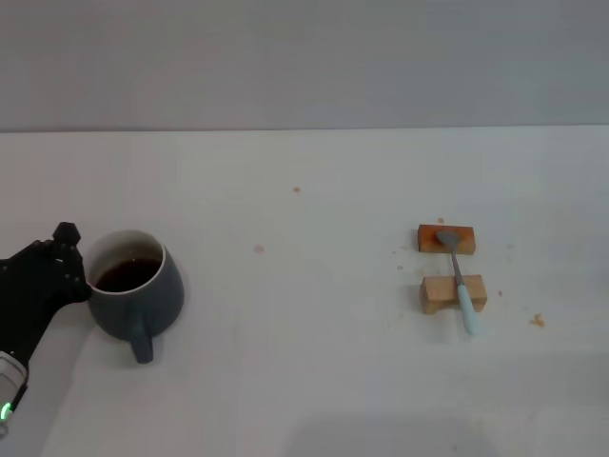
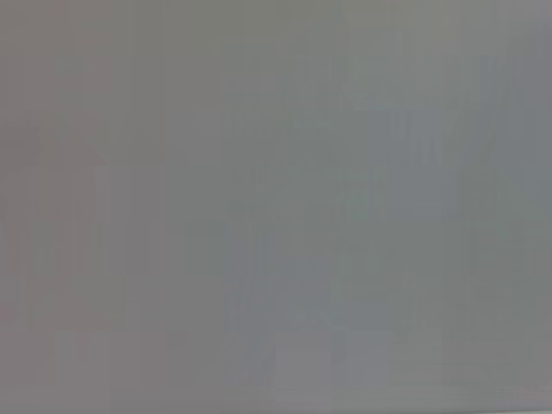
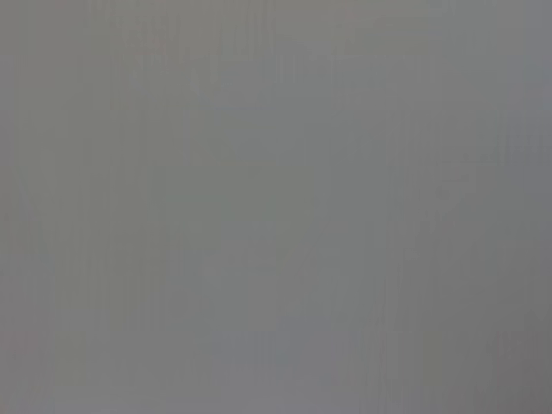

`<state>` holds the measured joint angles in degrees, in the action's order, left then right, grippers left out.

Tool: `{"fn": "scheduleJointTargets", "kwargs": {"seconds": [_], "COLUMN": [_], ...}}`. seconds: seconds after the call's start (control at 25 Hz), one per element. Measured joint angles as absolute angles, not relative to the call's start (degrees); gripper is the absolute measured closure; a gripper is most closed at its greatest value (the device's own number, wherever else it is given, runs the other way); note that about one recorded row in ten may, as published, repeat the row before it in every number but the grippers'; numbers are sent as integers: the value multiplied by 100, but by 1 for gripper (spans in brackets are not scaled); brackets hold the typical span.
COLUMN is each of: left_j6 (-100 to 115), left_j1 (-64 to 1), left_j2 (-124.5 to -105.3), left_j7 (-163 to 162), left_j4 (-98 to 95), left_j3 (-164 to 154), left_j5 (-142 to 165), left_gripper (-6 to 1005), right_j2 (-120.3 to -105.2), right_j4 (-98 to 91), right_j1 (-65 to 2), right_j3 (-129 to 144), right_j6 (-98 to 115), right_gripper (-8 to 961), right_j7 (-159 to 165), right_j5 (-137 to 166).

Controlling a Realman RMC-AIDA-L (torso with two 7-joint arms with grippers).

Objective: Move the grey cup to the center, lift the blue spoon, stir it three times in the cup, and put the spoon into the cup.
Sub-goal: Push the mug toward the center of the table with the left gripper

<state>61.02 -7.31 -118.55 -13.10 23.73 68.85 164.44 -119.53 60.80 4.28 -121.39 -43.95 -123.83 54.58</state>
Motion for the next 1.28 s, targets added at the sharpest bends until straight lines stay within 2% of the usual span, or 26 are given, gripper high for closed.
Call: {"fn": "scheduleJointTargets", "kwargs": {"seconds": [0.68,1.0,1.28], "left_j6": [6361,6277,6102], "left_j1": [-776,-1344,-1543], "left_j2": [-11812,-11803,-11803], "left_j7": [-1481,-1435,-1379], "left_j4": [2417,1380,1030], "left_j3": [6878,7294,7099], "left_j5": [16433,16449,16500], "left_gripper": [1001,1001,1001], "right_j2": [-11953,-11958,-11966], "right_j4": [6094,6107,6237], "right_j1": [407,462,576], "right_j3": [-12126,-12101,-12040], "right_j6": [-4394,-4483,-4542], "right_gripper": [137,136,136], "right_j7": [-12384,-12384,-12323], "right_j5": [5459,5484,5471]}}
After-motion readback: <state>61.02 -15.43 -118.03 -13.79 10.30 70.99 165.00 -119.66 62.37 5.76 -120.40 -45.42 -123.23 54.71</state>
